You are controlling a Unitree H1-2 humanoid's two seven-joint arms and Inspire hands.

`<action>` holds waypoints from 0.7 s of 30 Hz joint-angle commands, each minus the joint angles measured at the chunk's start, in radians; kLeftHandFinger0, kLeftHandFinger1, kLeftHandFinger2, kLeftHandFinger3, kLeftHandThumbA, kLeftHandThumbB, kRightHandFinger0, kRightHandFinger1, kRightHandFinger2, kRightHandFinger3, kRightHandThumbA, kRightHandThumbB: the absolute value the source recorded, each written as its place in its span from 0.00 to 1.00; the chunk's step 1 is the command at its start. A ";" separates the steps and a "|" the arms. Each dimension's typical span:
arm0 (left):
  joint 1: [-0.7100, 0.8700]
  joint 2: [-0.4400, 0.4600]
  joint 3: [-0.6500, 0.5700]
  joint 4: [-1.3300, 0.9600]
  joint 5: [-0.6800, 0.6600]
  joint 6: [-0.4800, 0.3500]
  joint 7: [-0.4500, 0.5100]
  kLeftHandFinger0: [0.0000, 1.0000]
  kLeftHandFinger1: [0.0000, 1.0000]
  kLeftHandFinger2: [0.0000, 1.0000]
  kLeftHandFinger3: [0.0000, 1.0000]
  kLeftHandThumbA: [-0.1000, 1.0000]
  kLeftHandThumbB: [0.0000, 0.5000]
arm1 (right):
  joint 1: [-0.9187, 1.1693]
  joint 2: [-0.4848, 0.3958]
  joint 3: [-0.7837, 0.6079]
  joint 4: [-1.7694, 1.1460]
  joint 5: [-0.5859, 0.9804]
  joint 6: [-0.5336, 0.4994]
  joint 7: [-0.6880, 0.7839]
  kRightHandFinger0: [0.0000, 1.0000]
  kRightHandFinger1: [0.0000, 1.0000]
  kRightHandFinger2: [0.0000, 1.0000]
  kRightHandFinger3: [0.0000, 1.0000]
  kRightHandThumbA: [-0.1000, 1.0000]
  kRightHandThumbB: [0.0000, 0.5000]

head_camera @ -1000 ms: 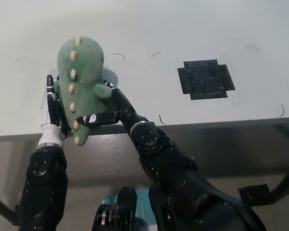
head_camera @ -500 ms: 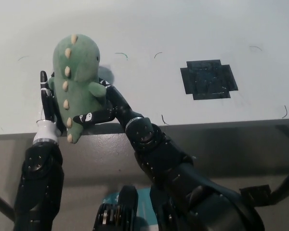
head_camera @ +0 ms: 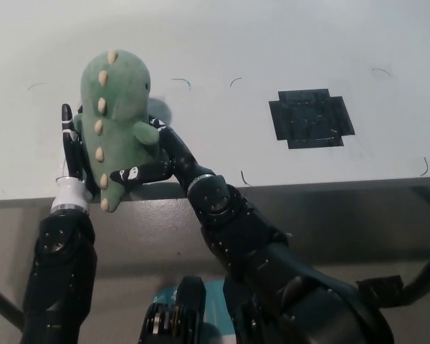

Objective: Use both hands to pick up a dinasour on the right side and move it to the left side

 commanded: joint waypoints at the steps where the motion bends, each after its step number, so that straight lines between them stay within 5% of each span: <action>1: -0.052 -0.019 -0.028 -0.021 0.003 -0.020 -0.053 1.00 1.00 1.00 1.00 1.00 0.51 | -0.044 0.041 0.007 -0.019 -0.027 -0.060 0.019 1.00 1.00 1.00 1.00 1.00 0.07; 5: -0.024 -0.020 -0.022 -0.059 -0.013 0.011 -0.055 1.00 1.00 1.00 1.00 1.00 0.57 | -0.021 0.028 0.011 -0.057 -0.037 -0.058 -0.005 1.00 1.00 1.00 1.00 1.00 0.21; 9: -0.003 -0.022 -0.007 -0.084 -0.008 0.047 -0.010 1.00 1.00 1.00 1.00 1.00 0.58 | 0.004 0.010 -0.017 -0.103 -0.009 -0.042 0.006 1.00 1.00 1.00 1.00 1.00 0.14; 13: 0.030 0.010 0.005 -0.108 -0.009 0.048 -0.019 1.00 1.00 1.00 1.00 1.00 0.64 | 0.045 -0.025 -0.016 -0.180 -0.019 -0.058 0.022 1.00 1.00 1.00 1.00 1.00 0.25; 18: 0.087 0.051 0.016 -0.150 -0.029 0.046 -0.058 1.00 1.00 1.00 1.00 1.00 0.54 | 0.115 -0.076 -0.007 -0.298 -0.028 -0.076 0.046 1.00 1.00 1.00 1.00 1.00 0.25; 21: 0.128 0.077 0.018 -0.189 -0.042 0.047 -0.090 1.00 1.00 1.00 1.00 1.00 0.57 | 0.153 -0.102 -0.011 -0.361 -0.021 -0.086 0.063 1.00 1.00 1.00 1.00 1.00 0.29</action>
